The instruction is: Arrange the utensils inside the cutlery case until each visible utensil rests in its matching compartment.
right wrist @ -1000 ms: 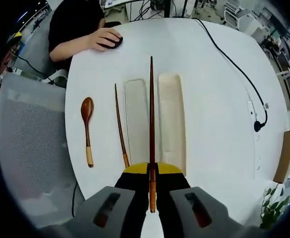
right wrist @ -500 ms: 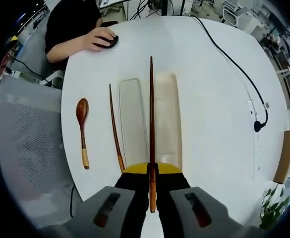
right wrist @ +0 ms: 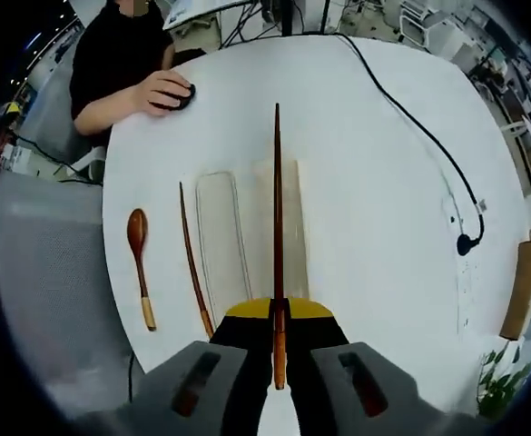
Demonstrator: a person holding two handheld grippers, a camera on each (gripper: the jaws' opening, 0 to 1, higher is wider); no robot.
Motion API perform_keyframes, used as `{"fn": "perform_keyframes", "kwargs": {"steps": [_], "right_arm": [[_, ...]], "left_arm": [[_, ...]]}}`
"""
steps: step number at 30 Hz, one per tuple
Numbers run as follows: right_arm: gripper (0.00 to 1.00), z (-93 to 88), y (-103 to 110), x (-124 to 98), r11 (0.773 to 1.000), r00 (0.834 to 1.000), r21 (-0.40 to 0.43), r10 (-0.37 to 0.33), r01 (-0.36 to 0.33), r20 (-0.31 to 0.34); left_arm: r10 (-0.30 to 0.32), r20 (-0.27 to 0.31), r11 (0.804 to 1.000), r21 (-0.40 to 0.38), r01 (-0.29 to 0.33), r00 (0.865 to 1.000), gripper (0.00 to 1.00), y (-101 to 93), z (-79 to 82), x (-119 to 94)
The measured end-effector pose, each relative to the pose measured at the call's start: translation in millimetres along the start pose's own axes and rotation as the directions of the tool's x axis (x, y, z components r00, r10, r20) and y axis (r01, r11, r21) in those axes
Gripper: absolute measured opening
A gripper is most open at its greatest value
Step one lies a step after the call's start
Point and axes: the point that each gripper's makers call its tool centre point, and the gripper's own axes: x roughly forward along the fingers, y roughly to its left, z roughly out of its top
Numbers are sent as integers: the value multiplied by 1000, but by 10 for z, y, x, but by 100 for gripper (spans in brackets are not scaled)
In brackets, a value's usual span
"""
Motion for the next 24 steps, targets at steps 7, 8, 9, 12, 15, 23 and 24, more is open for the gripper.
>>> {"fn": "perform_keyframes", "kwargs": {"steps": [7,8,9,12,15,23,24], "right_arm": [[0,-22,-135,261,999,1000,30,-12,12,3],[0,-28,-153,282,999,1000,29,-12,12,-1],[0,-40,-169,302,999,1000,33,-11,11,-1],[0,-55,-169,320,999,1000,55,-2,2,3],[0,-75,-159,317,999,1000,38,-2,2,-4],[0,-140,-196,418,999,1000,37,-7,7,16],[0,-143,-170,450,1000,1000,28,1,-1,20]], "left_arm": [[23,-9,1000,-10,-23,1000,69,82,13,29],[26,-7,1000,-10,-26,1000,69,84,23,29],[28,-4,1000,-10,-28,1000,69,86,34,32],[31,4,999,-18,-31,999,69,84,53,45],[28,-7,1000,-11,-28,1000,69,67,32,75],[45,-11,999,-2,-45,999,69,92,42,93],[48,-15,999,-1,-48,999,69,95,41,99]]}}
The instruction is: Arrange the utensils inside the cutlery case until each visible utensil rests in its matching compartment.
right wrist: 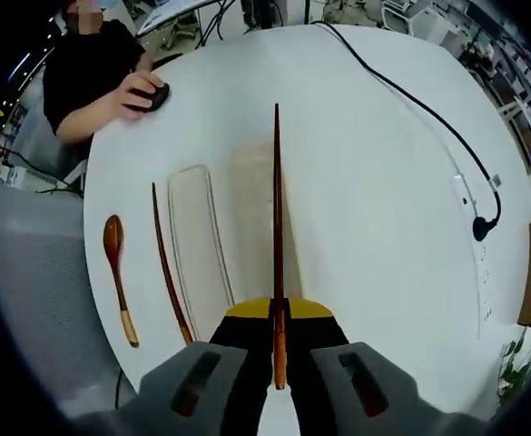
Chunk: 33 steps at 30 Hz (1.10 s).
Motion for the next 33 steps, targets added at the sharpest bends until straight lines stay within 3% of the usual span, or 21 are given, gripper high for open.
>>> {"fn": "perform_keyframes", "kwargs": {"steps": [14,33], "right_arm": [[0,-169,108,196,998,999,-55,8,-11,-50],[0,-198,103,232,997,995,-81,-18,10,-103]], "left_arm": [[9,-20,1000,14,-9,1000,69,-68,-44,-28],[32,-29,999,10,-32,999,68,-94,-90,-123]]}}
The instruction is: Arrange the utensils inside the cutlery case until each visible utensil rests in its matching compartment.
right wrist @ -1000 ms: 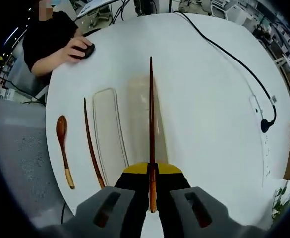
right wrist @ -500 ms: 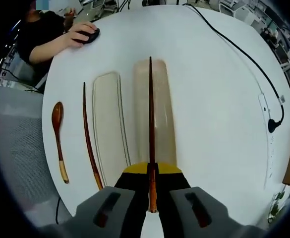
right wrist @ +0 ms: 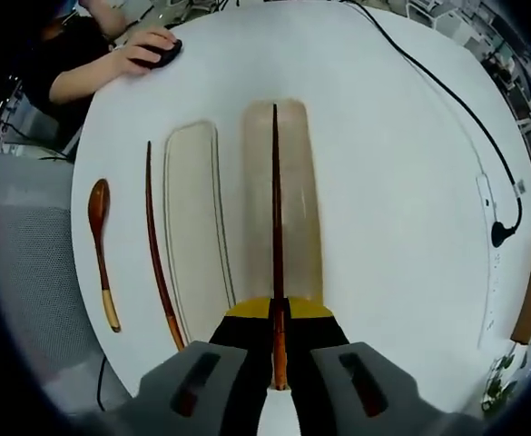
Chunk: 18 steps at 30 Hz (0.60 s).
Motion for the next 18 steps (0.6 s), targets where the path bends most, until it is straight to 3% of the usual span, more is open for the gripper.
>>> {"fn": "perform_keyframes", "kwargs": {"steps": [11,18], "right_arm": [[0,11,-30,47,1000,1000,-9,-7,6,-24],[0,-20,-27,69,999,1000,34,-7,8,-30]], "left_arm": [[9,-2,1000,-5,-9,1000,68,16,-14,-8],[4,-7,1000,-4,-4,1000,68,-7,-25,13]]}}
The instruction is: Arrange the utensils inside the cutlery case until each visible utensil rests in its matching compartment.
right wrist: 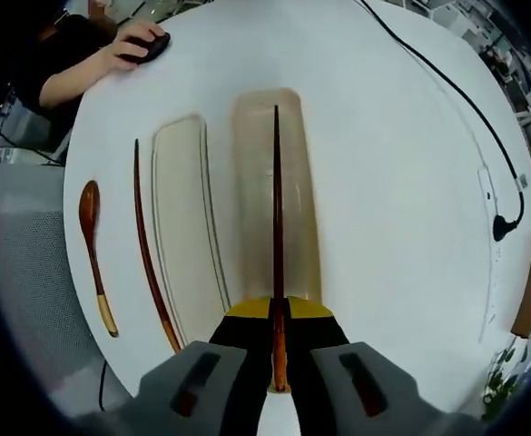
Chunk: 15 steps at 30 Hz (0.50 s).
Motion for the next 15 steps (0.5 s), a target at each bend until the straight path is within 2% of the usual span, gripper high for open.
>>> {"fn": "perform_keyframes", "kwargs": {"steps": [4,15], "right_arm": [[0,-4,21,4,1000,1000,26,-3,3,8],[1,32,-10,37,1000,1000,27,-12,12,8]], "left_arm": [[-1,0,1000,1,1,1000,68,-2,6,8],[4,-2,1000,0,-4,1000,68,10,-7,2]]}}
